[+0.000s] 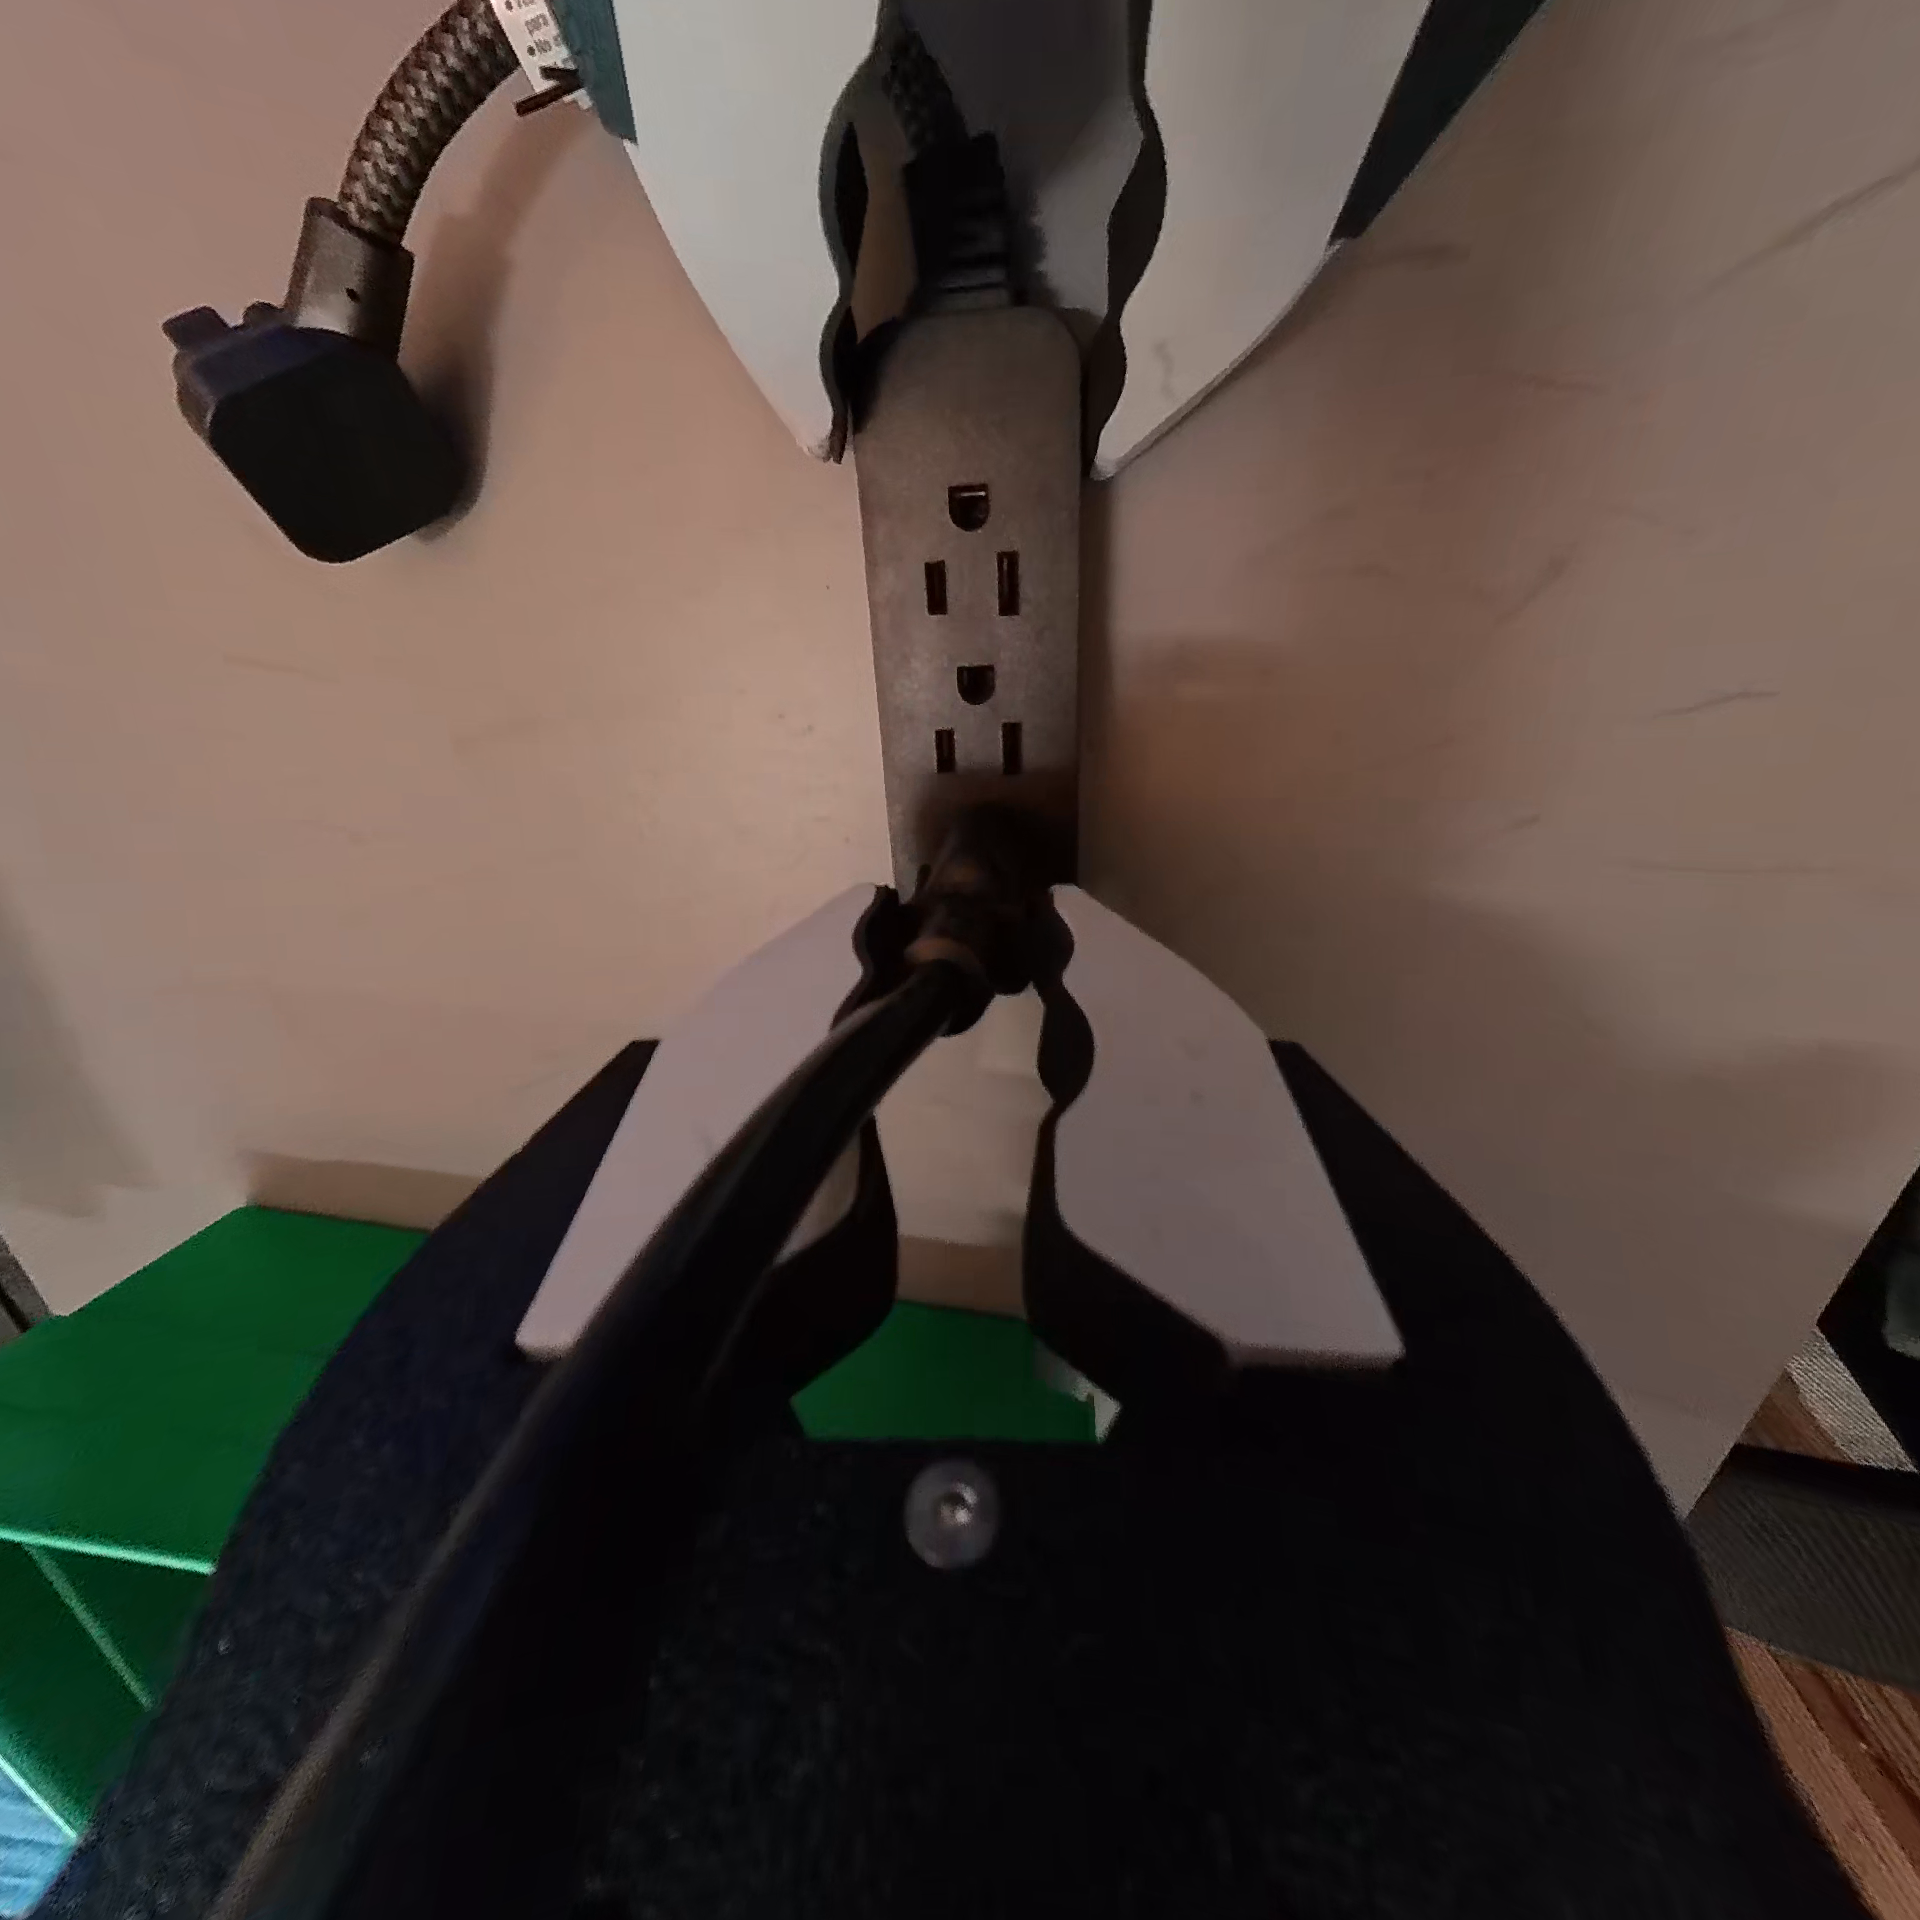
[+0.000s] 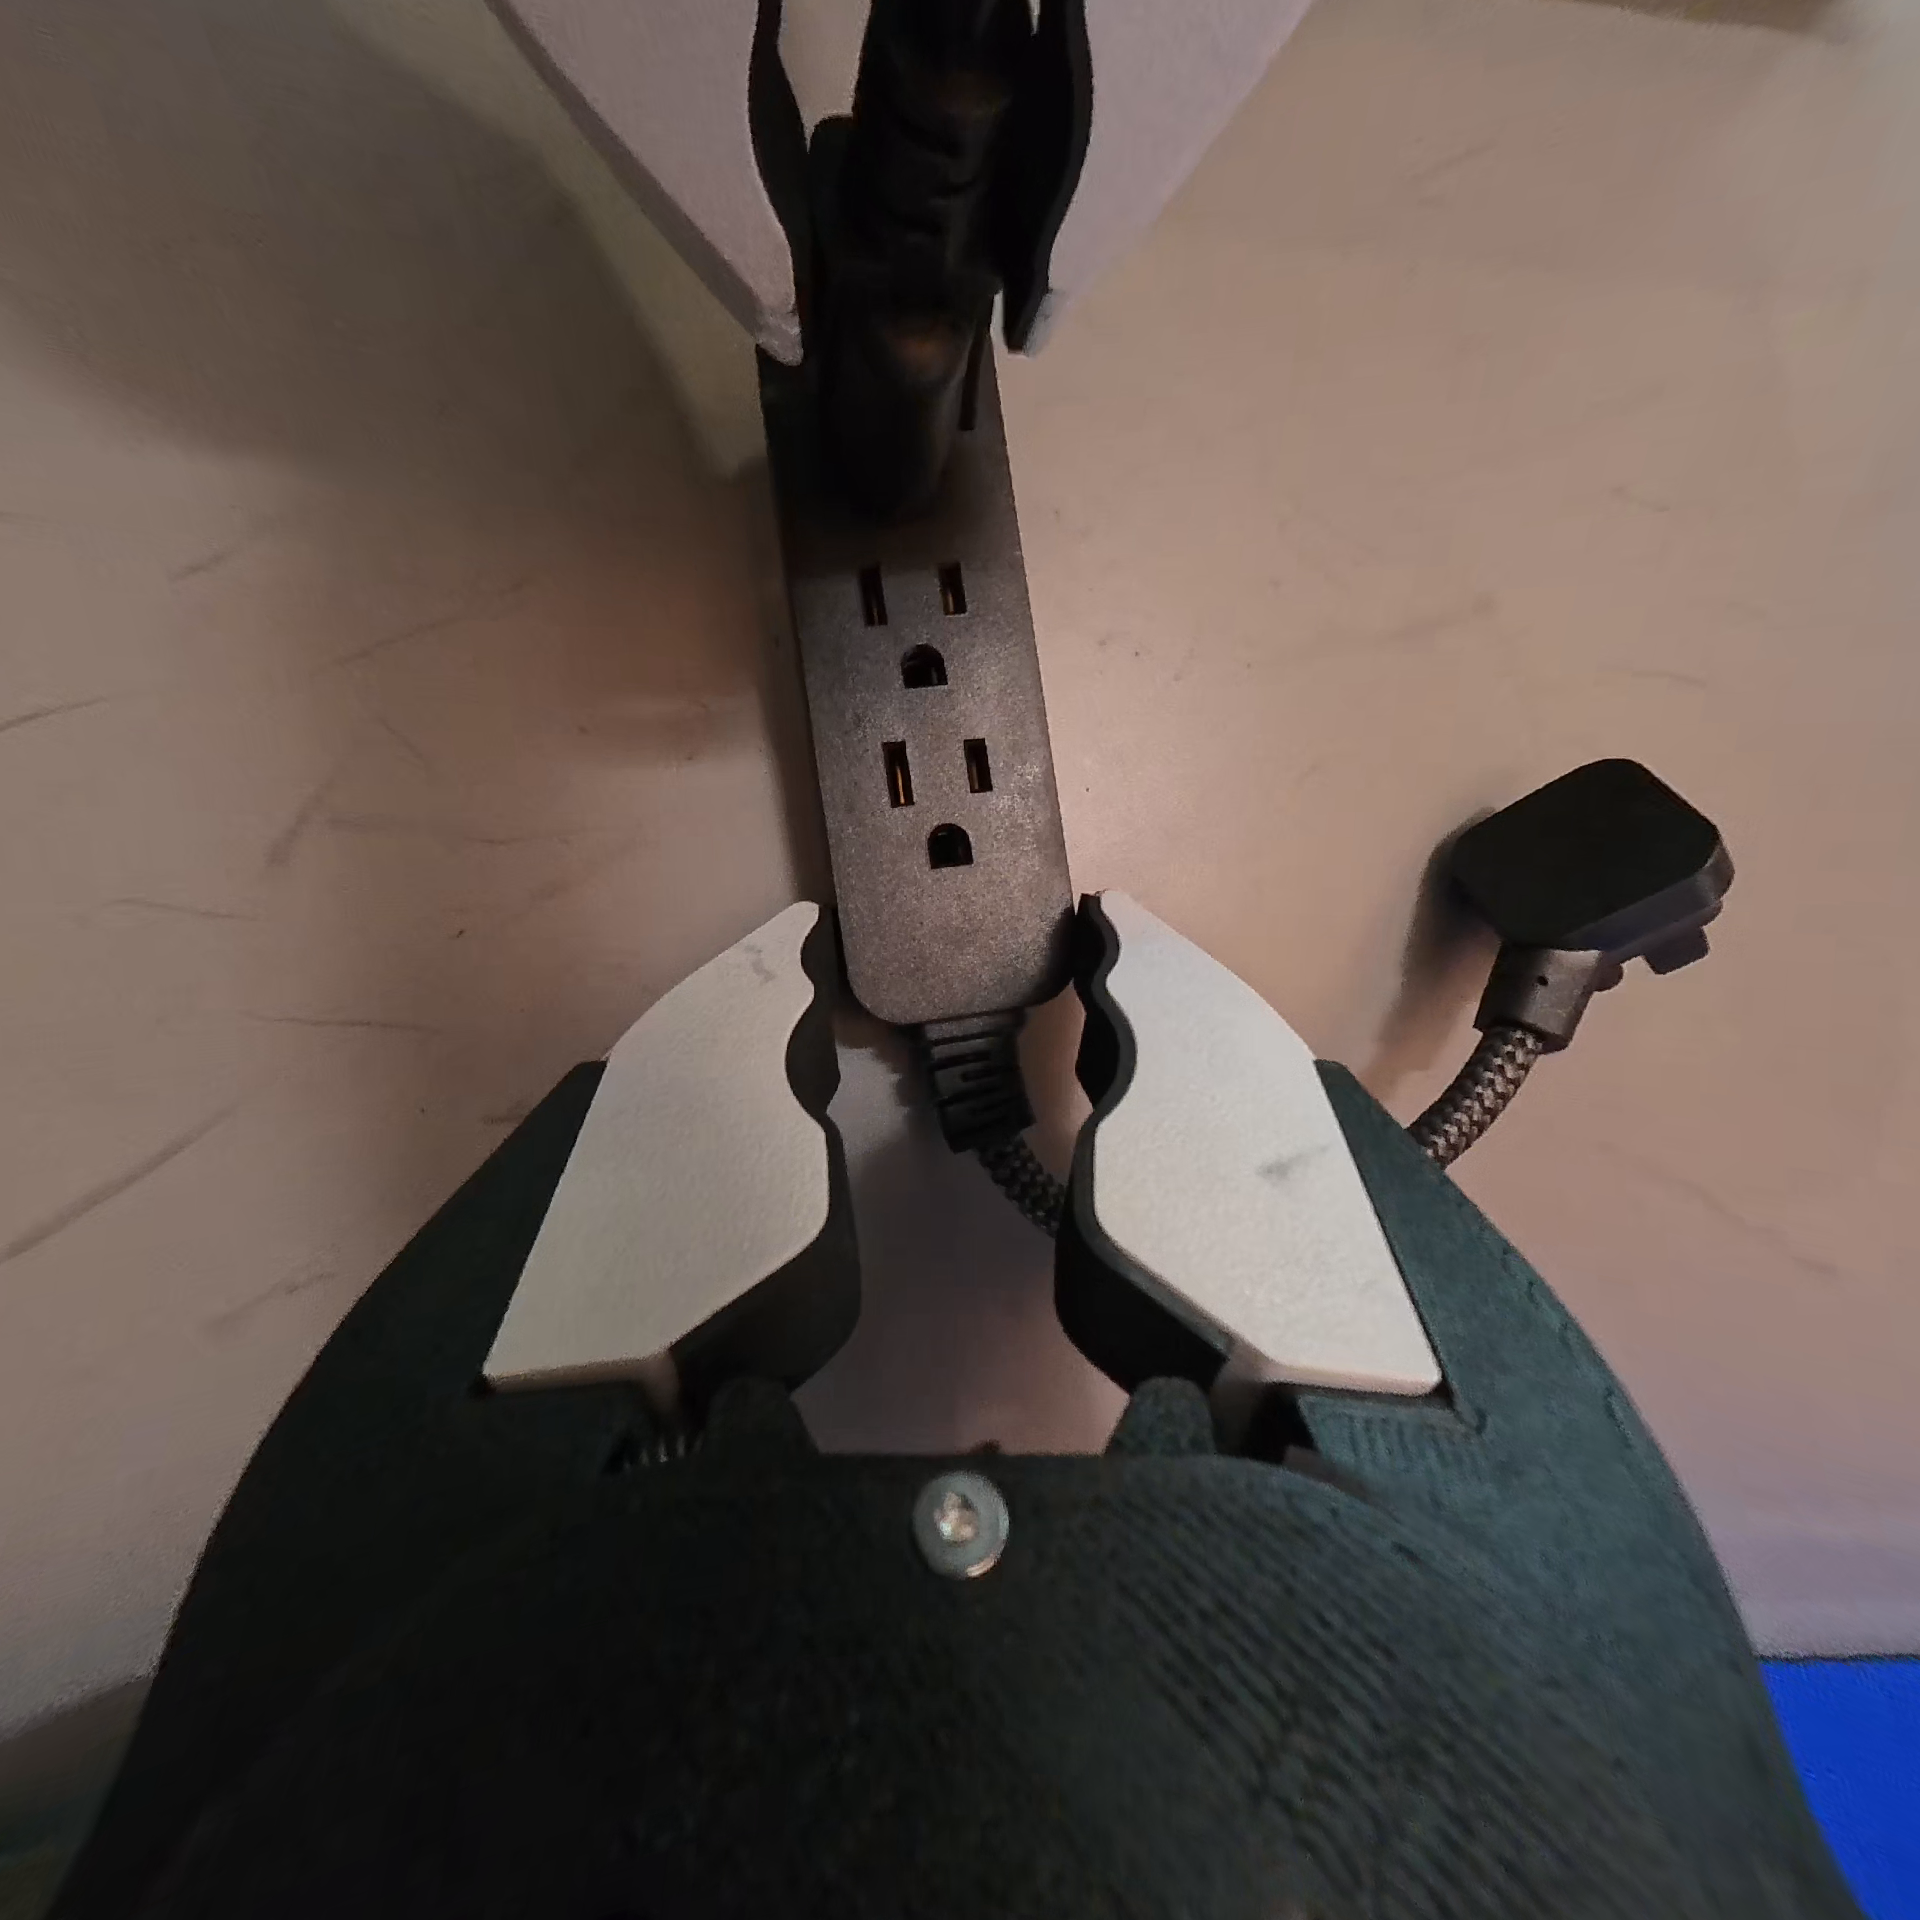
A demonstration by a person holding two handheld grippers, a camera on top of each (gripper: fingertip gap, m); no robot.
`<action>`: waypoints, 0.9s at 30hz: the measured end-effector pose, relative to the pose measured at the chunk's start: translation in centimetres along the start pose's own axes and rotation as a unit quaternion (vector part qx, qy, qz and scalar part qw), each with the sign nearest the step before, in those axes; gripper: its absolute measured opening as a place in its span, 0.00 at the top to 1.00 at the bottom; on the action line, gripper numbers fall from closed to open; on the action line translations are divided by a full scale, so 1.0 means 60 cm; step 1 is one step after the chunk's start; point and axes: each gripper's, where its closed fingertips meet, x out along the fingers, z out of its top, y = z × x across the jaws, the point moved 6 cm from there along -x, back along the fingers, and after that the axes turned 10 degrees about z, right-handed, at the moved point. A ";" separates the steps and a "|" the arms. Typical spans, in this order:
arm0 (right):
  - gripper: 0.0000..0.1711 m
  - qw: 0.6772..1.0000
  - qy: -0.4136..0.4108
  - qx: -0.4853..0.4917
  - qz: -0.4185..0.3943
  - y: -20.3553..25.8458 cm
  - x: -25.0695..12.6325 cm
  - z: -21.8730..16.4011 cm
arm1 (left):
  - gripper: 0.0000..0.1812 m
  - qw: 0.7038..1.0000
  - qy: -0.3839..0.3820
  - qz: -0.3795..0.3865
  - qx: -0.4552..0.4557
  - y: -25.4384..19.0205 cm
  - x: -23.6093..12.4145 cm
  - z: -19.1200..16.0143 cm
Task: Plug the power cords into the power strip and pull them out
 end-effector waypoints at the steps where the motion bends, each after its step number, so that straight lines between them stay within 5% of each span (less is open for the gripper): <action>1: 0.74 1.000 -0.004 -0.003 0.000 0.000 0.000 0.000 | 0.86 1.000 0.000 0.007 0.000 -0.001 0.000 0.000; 10: 0.74 0.999 -0.029 0.008 -0.028 0.005 0.001 -0.003 | 0.86 0.996 -0.020 -0.041 -0.071 0.020 -0.003 -0.014; 12: 0.74 0.999 -0.028 0.005 -0.030 0.005 0.001 -0.003 | 0.79 0.997 0.001 -0.023 -0.068 0.034 -0.013 -0.016; 27: 0.74 1.000 -0.018 -0.008 -0.025 0.005 0.001 -0.002 | 0.89 0.990 -0.098 0.001 -0.100 0.023 -0.043 -0.011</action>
